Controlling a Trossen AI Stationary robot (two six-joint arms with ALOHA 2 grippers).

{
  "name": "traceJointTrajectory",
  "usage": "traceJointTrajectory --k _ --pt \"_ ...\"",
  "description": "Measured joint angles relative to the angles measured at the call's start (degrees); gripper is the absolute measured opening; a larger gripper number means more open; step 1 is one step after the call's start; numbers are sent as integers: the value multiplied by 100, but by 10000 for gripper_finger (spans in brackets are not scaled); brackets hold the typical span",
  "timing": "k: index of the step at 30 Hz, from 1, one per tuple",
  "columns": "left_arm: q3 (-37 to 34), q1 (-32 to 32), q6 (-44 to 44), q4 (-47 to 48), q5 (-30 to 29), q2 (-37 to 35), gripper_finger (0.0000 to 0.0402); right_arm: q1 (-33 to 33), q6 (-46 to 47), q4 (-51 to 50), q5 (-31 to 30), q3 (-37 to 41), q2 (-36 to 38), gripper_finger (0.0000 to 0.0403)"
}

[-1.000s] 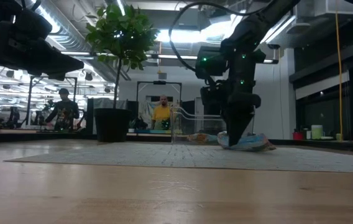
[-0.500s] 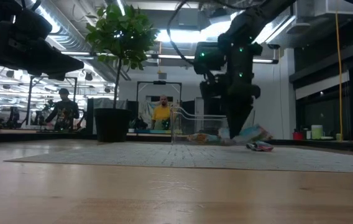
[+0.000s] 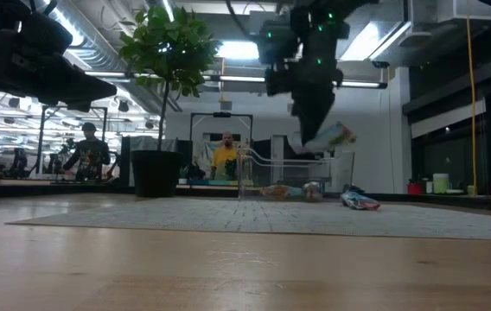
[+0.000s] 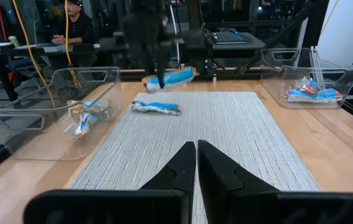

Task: Pick and place Granola Bars by type
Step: Put the yellow granola bar into the top transparent bin

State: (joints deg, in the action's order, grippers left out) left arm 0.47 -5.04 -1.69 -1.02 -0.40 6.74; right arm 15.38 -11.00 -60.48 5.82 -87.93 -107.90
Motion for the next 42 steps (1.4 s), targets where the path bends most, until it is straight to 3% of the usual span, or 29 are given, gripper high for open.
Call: traceJointTrajectory --k 9,29,35,42 --pt "2 1 0 0 0 0 6 59 -252 -981 -11 -1006 146 36" --pt "2 2 0 -2 0 0 6 1215 -267 -592 -37 -1046 2816 41" --pt "0 0 0 -2 0 0 12 1496 -271 -553 -35 -1046 2903 31" --pt "2 1 0 -2 -2 0 8 1707 -460 -252 -7 -1043 2695 45"
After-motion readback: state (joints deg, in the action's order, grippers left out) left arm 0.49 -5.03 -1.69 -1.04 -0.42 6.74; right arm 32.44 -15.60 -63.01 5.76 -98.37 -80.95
